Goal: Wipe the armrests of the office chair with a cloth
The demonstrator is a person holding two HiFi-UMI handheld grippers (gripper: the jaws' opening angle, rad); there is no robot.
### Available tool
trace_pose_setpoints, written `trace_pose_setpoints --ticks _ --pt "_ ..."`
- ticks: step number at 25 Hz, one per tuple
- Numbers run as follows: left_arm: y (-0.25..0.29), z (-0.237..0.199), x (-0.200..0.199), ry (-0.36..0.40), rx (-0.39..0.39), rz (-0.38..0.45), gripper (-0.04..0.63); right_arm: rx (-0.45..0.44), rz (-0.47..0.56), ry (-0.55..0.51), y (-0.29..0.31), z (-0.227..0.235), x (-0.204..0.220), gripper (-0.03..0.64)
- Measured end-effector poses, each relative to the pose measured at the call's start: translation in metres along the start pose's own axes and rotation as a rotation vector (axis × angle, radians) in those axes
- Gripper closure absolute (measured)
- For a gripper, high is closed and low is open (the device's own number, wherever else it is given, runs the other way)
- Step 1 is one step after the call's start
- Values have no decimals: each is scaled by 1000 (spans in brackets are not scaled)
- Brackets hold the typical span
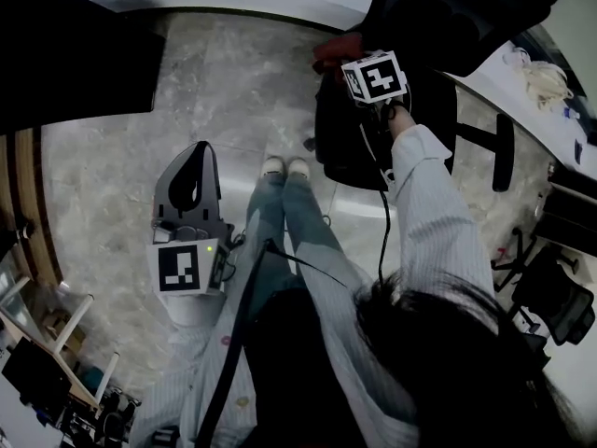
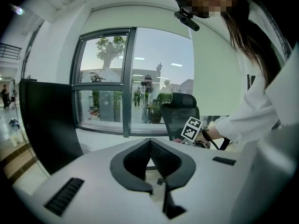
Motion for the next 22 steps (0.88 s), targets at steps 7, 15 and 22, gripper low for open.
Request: trace_pose_setpoints --ticks 7,15,22 --pt "-5 -4 -11 -7 4 59 592 -68 19 -96 -24 -60 35 584" --pt "-6 33 -24 38 71 39 592 -193 41 -151 -92 -143 133 584" --pt "-13 63 -31 70 134 60 592 -191 37 -132 -103 -133 129 584"
Point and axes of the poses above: the fingertips, and each gripper's own axes: y forward along the fingers, z to its right, x out of its underside, the point moved 9 cm from there along -y, backward along the fingers, and after that the axes turned 3 degrees about -z, right-handed, at the moved point
